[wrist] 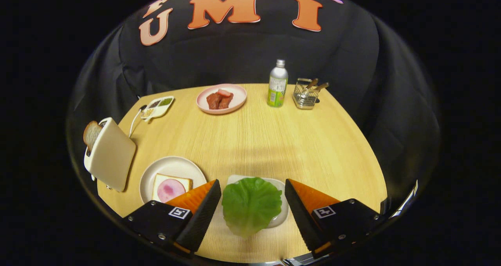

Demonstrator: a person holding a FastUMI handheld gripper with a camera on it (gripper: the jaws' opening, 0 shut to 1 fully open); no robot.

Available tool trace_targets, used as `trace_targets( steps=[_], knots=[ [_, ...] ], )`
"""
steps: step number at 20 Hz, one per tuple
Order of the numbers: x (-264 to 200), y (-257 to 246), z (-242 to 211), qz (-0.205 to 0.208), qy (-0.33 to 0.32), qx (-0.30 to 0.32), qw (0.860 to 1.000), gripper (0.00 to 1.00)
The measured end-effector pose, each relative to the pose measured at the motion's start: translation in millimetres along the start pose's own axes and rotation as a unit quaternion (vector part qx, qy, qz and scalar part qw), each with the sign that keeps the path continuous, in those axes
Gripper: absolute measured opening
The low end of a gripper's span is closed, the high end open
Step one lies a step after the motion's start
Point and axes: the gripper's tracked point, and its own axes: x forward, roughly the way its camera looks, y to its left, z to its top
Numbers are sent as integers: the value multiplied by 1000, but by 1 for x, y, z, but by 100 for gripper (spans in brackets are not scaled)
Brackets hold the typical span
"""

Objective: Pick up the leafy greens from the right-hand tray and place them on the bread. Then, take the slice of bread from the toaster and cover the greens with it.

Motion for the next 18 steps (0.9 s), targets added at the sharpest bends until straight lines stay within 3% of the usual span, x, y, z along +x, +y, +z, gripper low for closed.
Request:
trace_targets(
  steps=[7,18],
  knots=[
    [47,5,-49,2,98,-7,995,95],
    [75,5,-79,-15,163,29,986,71]
  ],
)
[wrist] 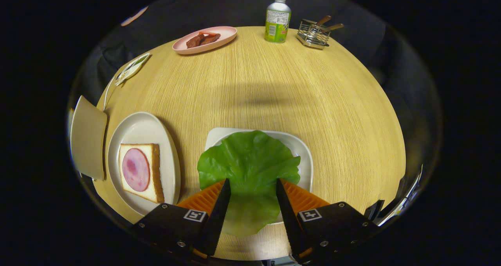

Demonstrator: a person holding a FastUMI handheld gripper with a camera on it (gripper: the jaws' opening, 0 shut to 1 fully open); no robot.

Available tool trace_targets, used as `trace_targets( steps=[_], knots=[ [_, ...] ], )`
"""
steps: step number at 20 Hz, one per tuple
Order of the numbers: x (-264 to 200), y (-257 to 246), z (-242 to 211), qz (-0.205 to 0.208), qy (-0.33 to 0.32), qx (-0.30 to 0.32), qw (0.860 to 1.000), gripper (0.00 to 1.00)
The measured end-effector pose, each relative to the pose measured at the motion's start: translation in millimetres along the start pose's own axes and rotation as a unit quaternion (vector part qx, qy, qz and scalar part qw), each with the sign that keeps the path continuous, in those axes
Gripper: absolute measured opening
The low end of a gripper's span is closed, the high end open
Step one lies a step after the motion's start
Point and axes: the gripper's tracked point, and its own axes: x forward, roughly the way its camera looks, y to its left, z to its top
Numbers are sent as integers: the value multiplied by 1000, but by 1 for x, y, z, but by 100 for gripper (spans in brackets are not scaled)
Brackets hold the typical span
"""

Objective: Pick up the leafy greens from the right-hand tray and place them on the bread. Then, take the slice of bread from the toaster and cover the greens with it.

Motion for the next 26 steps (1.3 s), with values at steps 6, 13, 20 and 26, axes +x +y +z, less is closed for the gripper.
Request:
trace_targets(
  steps=[6,13,20,26],
  knots=[
    [3,2,8,-15,-34,26,999,23],
    [-21,12,20,31,-51,62,996,1],
    [-68,42,41,74,-88,61,991,1],
    [-90,87,49,134,-92,33,986,2]
  ],
)
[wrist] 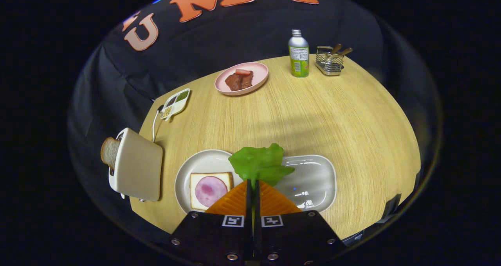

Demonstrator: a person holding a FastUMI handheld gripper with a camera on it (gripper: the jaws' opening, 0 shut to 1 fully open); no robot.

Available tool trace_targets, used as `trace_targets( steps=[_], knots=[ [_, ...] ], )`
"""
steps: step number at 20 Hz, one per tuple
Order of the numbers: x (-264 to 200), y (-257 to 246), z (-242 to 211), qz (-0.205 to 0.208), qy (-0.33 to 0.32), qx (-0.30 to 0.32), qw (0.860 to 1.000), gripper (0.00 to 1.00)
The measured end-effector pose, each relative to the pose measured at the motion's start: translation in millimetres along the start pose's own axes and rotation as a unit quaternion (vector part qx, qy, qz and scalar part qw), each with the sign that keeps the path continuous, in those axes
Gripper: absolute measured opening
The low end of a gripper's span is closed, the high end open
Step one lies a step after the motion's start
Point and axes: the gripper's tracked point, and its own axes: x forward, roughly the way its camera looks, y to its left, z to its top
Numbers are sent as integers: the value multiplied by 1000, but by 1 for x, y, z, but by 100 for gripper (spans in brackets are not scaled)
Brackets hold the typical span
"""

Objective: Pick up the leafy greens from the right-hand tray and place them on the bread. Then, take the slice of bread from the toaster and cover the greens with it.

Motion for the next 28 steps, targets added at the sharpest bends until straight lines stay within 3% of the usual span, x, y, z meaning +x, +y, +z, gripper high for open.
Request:
trace_targets(
  steps=[14,18,21,23,27,28],
  knots=[
    [18,106,-32,119,66,-96,986,2],
    [32,109,-47,115,92,-129,981,2],
    [48,93,-42,74,79,-156,982,3],
    [51,89,-47,68,90,-159,981,5],
    [52,94,-41,78,87,-152,981,15],
    [51,93,-40,75,84,-149,982,23]
  ],
)
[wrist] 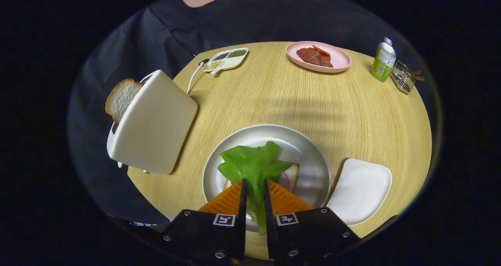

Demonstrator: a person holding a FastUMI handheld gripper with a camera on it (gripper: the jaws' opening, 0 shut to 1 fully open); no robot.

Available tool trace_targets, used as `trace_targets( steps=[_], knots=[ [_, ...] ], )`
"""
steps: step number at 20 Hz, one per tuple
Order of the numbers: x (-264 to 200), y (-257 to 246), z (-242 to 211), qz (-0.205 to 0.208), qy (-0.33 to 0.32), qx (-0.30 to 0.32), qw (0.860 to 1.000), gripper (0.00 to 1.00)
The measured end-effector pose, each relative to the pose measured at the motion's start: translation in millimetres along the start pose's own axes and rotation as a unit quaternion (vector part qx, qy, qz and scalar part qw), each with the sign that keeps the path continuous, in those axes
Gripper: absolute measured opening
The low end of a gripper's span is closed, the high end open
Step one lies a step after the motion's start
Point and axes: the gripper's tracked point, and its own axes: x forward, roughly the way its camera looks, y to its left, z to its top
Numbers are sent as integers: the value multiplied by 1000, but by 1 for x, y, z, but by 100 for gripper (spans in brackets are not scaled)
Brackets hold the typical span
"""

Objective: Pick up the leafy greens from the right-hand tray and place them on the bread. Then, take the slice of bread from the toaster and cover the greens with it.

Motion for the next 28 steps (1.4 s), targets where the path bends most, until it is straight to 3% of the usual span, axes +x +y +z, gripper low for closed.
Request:
trace_targets(
  steps=[6,9,18,20,28],
  knots=[
    [-27,0,23,-19,-30,-4,999,52],
    [-48,19,50,-13,-58,-13,998,60],
    [-96,151,130,51,-102,-82,990,85],
    [-92,178,144,58,-100,-81,990,89],
    [-56,243,167,34,-60,-79,995,90]
  ],
)
